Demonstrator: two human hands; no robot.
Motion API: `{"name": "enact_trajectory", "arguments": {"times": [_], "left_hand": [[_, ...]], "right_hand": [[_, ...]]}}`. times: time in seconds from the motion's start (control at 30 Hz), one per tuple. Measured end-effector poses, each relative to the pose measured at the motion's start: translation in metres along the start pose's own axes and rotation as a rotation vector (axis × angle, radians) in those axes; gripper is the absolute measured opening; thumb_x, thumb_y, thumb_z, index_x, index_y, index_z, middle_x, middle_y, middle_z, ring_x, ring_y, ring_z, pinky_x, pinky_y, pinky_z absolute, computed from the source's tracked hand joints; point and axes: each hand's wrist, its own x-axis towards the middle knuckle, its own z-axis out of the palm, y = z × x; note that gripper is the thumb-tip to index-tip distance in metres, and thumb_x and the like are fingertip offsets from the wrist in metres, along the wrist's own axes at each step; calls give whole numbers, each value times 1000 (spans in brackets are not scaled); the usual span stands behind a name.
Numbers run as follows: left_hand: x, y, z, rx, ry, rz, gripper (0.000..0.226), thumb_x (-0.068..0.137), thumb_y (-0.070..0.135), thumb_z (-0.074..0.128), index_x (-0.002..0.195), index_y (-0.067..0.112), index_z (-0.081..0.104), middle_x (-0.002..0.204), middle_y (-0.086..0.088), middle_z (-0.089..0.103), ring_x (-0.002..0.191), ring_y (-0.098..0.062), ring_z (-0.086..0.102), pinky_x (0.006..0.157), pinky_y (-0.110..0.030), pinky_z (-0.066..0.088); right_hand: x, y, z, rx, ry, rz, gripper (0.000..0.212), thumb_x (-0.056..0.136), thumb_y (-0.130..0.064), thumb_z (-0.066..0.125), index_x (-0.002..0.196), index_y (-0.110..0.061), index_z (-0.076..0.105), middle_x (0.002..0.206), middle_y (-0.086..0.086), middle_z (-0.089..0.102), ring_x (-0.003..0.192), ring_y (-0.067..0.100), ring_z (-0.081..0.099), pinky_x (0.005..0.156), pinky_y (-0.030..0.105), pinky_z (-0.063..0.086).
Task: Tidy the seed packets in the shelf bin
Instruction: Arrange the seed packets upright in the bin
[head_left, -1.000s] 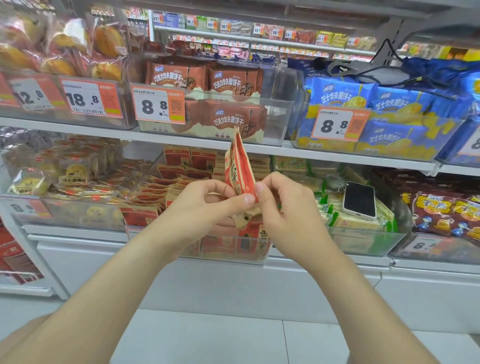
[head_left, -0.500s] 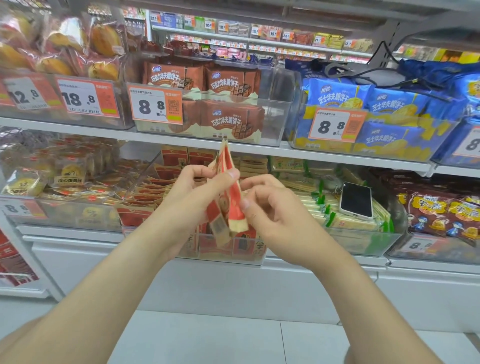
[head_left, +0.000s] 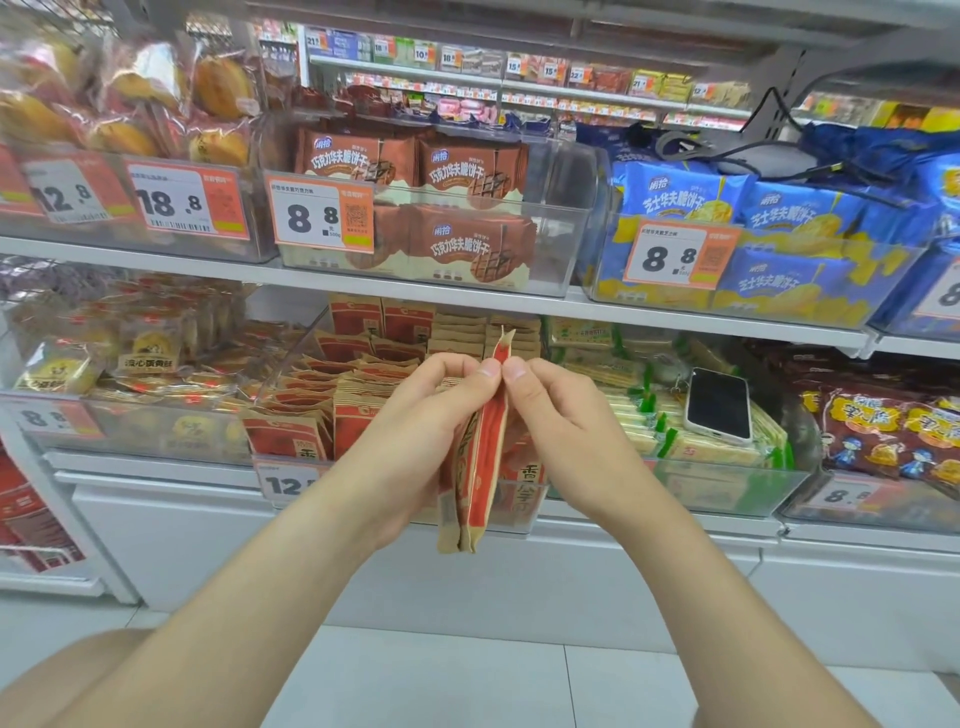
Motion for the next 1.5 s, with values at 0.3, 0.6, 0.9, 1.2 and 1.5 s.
{"name": "enact_trajectory", "arguments": {"times": [0.3, 0.6, 0.9, 1.2, 1.5], "left_hand": [[0, -3, 2, 119, 33, 102, 26, 111, 27, 55, 89, 21, 66, 76, -1, 65, 64, -11, 61, 59, -26, 49], [-3, 7, -10, -40, -149, -10, 21, 111, 29, 52, 111, 10, 61, 106, -26, 65, 97, -40, 63, 91, -59, 54], [-9, 7, -6, 115, -269, -41, 22, 113, 34, 51, 126, 18, 59, 117, -18, 79, 108, -37, 78, 89, -56, 64], [-5, 8, -4, 8, -83, -17, 11, 111, 23, 55, 116, 13, 57, 106, -19, 80, 90, -32, 79, 78, -48, 67], [2, 11, -6, -260, 134, 63, 20, 112, 21, 54, 128, 10, 59, 118, -21, 78, 99, -32, 79, 81, -53, 68]], "right_hand": [[0, -2, -2, 186, -2, 22, 29, 114, -13, 46, 93, -3, 63, 86, 15, 73, 79, 22, 75, 73, 35, 64], [1, -2, -7, 119, 122, -17, 60, 82, -48, 88, 135, -41, 62, 120, 1, 64, 94, 14, 66, 82, 30, 62], [5, 3, -7, 42, 218, -24, 15, 91, -41, 80, 103, -32, 77, 111, 9, 73, 98, 19, 74, 90, 46, 62], [2, -5, -21, 601, 305, 195, 28, 98, -14, 74, 125, -13, 74, 100, 7, 83, 87, 17, 80, 66, 24, 61], [-4, -9, -24, 347, -35, 374, 35, 94, -37, 79, 113, -7, 80, 99, 13, 83, 93, 33, 81, 85, 41, 67]]}}
